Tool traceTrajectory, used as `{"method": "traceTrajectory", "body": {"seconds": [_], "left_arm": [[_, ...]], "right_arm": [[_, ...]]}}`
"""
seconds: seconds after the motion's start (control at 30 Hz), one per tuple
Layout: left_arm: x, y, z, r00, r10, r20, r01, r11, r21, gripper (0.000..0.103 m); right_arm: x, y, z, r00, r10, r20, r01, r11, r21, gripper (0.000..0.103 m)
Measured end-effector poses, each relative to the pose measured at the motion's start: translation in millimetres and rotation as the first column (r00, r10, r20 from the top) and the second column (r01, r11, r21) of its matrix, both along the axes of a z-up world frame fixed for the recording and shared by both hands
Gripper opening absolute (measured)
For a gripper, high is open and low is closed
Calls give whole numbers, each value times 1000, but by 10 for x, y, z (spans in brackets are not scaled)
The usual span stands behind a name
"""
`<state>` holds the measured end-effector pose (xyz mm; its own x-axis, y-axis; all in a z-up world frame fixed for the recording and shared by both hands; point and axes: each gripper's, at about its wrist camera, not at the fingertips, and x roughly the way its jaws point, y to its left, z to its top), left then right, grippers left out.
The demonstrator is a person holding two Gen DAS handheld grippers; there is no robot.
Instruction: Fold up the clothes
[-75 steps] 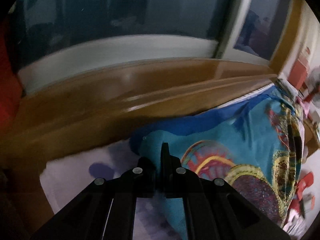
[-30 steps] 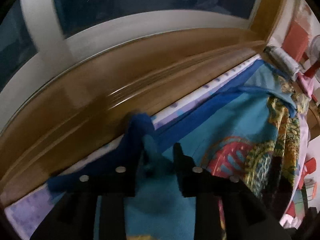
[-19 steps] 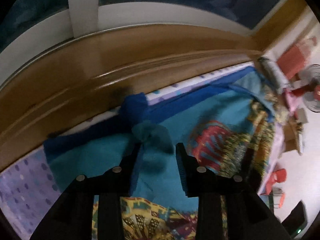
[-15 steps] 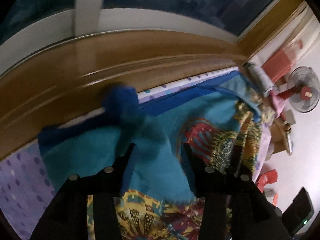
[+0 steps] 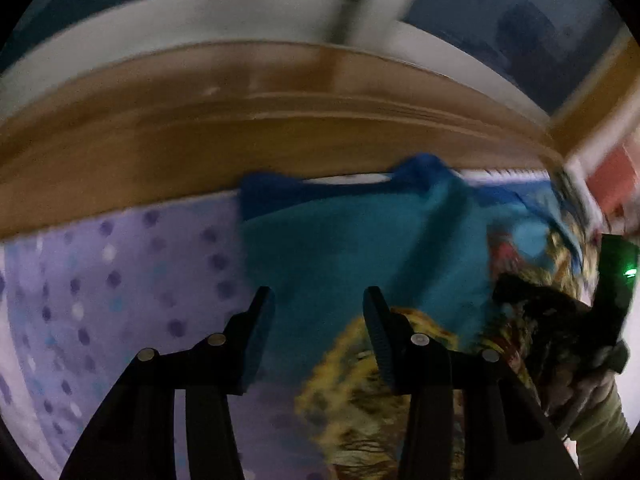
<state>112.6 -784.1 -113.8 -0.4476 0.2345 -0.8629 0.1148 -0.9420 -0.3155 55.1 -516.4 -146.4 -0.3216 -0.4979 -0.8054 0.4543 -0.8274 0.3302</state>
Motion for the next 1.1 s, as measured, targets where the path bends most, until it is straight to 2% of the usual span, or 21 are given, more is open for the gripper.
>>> {"method": "traceTrajectory", "body": {"seconds": [0.07, 0.13, 0.17, 0.2, 0.37, 0.4, 0.43, 0.47, 0.5, 0.6, 0.7, 0.83, 0.9, 1.0, 1.07, 1.1], "left_arm": [[17, -152, -103, 998, 69, 13, -70, 997, 30, 46], [-21, -230, -176, 992, 128, 15, -129, 990, 66, 46], [-40, -269, -212, 987, 157, 16, -158, 984, 84, 46], [-60, -306, -248, 983, 185, 18, -186, 977, 101, 46], [-303, -246, -371, 979, 200, 29, -202, 970, 138, 46], [-330, -207, -380, 980, 199, 13, -199, 967, 157, 43], [-357, -169, -388, 980, 199, -3, -196, 965, 175, 33], [-370, -148, -373, 976, 214, -24, -208, 965, 162, 10], [-396, -106, -351, 973, 225, -40, -220, 969, 111, 7], [-493, 31, -284, 973, 208, -100, -213, 976, -43, 7], [-609, 113, -354, 978, 177, -111, -195, 964, -180, 7], [-552, 103, -433, 978, 173, -113, -189, 972, -144, 10], [-475, 111, -410, 975, 187, -118, -200, 973, -116, 18], [-219, 123, -308, 973, 197, -120, -209, 973, -99, 25], [6, 164, -234, 974, 194, -115, -205, 975, -87, 27], [118, 185, -198, 975, 193, -113, -202, 976, -81, 28]], "right_arm": [[-137, 16, 111, 1000, 19, -13, -19, 999, -41, 31], [-326, -63, 144, 999, 42, -10, -43, 997, -63, 48], [-408, -113, 134, 999, 51, -6, -51, 997, -63, 50], [-491, -172, 95, 998, 55, 3, -55, 997, -56, 51], [-754, -429, -185, 995, 97, 34, -97, 995, -22, 51], [-736, -456, -183, 993, 115, -3, -115, 993, -14, 49], [-708, -480, -174, 990, 139, -29, -139, 990, 0, 31], [-677, -504, -170, 984, 173, -41, -172, 985, 8, 16], [-652, -515, -149, 980, 188, -66, -187, 982, 18, 7], [-604, -534, -66, 965, 209, -156, -205, 978, 45, 7], [-684, -565, -112, 966, 198, -167, -193, 980, 49, 7], [-730, -563, -277, 960, 218, -175, -208, 975, 71, 6], [-708, -538, -252, 957, 237, -167, -226, 971, 83, 7], [-651, -374, -91, 957, 251, -145, -245, 968, 58, 8], [-566, -214, 38, 955, 262, -142, -262, 965, 22, 14], [-493, -97, 113, 955, 262, -139, -265, 964, -1, 22]]}}
